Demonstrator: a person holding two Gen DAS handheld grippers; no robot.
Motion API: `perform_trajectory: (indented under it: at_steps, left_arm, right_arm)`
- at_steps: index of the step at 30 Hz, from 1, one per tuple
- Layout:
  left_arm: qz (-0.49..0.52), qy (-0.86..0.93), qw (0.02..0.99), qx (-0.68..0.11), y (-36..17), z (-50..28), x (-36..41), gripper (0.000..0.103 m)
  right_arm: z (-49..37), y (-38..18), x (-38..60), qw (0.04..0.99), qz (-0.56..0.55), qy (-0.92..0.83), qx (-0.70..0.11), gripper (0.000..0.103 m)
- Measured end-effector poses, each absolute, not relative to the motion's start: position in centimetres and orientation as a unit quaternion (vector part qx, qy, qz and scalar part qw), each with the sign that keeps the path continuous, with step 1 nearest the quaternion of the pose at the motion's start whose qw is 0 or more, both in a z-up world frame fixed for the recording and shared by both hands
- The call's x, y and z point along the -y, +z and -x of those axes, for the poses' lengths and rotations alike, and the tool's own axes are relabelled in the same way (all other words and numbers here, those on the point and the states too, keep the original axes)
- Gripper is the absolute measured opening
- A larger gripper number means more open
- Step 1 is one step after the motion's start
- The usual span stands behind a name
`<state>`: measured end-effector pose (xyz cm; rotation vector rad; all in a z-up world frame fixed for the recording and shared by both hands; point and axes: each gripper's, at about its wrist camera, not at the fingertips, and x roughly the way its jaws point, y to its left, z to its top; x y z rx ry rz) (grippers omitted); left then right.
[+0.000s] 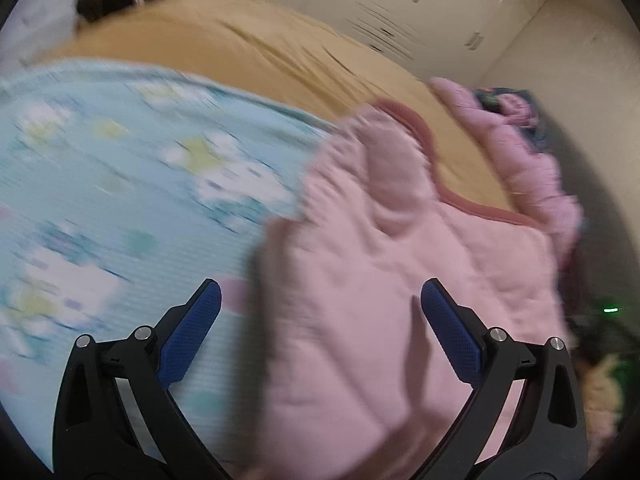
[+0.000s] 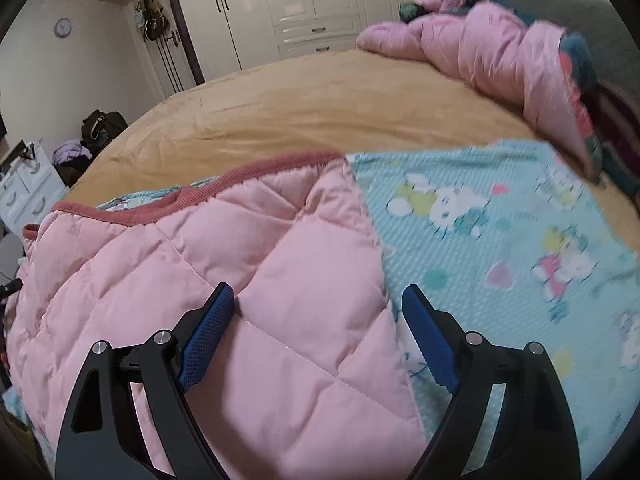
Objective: Fold large clothes
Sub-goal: 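Lay the hem over the jacket and open both grippers, then grasp the folded jacket's edge with both grippers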
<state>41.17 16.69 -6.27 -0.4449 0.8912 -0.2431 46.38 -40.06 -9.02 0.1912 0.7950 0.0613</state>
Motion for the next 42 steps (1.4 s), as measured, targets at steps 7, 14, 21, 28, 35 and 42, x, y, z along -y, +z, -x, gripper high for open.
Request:
perform_trajectory:
  at_steps: [7, 14, 21, 28, 35, 42]
  left_arm:
    - [0.136, -0.065, 0.911, -0.384, -5.2, -40.9, -13.2, 0.027]
    - [0.104, -0.028, 0.953, -0.283, 0.2, -38.9, -11.1, 0.011]
    - [0.091, -0.018, 0.964, -0.249, 3.8, -39.5, -11.8, 0.011]
    - [0.078, -0.002, 0.959, -0.274, 2.5, -42.3, -11.8, 0.011]
    - [0.062, 0.026, 0.945, -0.319, -1.4, -44.2, -11.8, 0.013]
    - [0.060, 0.030, 0.940, -0.334, -3.4, -44.1, -11.8, 0.015]
  right_arm:
    - [-46.2, -8.8, 40.2, 0.927, -0.109, 0.057, -0.354, 0.025]
    - [-41.9, -1.2, 38.8, 0.978, -0.089, 0.052, -0.180, 0.018]
    - [-42.6, 1.4, 39.2, 0.983, -0.108, 0.040, -0.140, 0.018]
    - [-46.1, 0.6, 39.5, 0.980, -0.091, 0.028, -0.172, 0.018]
    - [-48.7, -3.3, 39.5, 0.968, -0.083, 0.010, -0.236, 0.018]
    - [-49.1, -7.6, 40.2, 0.954, -0.105, 0.000, -0.282, 0.018]
